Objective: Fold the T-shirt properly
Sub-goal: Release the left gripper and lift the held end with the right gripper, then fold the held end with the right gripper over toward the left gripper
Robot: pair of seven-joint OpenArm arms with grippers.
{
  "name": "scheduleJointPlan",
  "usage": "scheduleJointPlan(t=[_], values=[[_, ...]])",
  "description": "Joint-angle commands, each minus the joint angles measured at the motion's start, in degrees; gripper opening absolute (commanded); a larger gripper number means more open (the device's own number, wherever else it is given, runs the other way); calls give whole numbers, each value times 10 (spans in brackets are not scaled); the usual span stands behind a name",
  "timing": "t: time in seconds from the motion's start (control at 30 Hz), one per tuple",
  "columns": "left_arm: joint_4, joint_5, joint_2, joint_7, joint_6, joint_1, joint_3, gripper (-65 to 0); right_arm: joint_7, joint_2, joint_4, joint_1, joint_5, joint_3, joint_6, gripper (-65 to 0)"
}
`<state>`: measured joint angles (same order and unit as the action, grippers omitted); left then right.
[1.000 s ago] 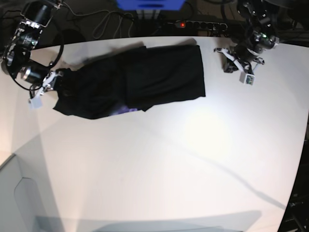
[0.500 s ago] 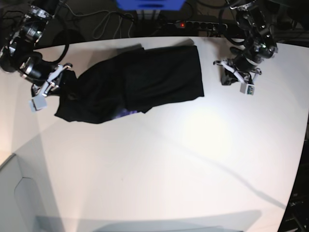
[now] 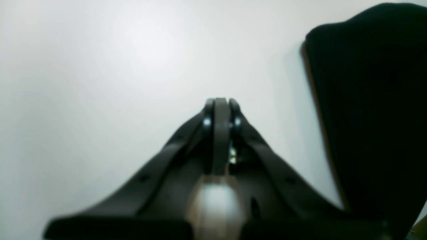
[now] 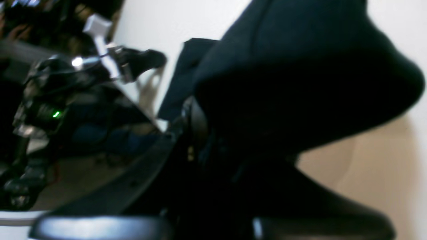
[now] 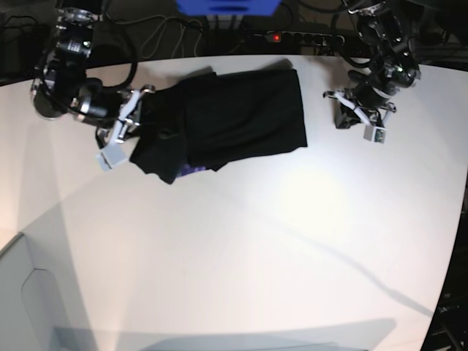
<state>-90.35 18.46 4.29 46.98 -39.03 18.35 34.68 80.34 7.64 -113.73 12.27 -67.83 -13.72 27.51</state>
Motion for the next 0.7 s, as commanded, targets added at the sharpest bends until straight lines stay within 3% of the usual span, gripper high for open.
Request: scheduleJointPlan(t=[0.0, 0.33, 0.53, 0.67], values=[[5, -36, 1, 42, 2, 9, -2, -650, -22, 4, -10, -3, -18, 15, -10, -650], [5, -36, 2, 42, 1, 9, -2, -650, -94, 6, -9, -17, -18, 157, -23, -650], [5, -36, 5, 42, 1, 9, -2, -650, -116, 7, -3, -44, -17, 233, -163, -650], [5, -36, 5, 42, 1, 9, -2, -650, -133, 7, 27, -71, -17, 298, -225, -650]])
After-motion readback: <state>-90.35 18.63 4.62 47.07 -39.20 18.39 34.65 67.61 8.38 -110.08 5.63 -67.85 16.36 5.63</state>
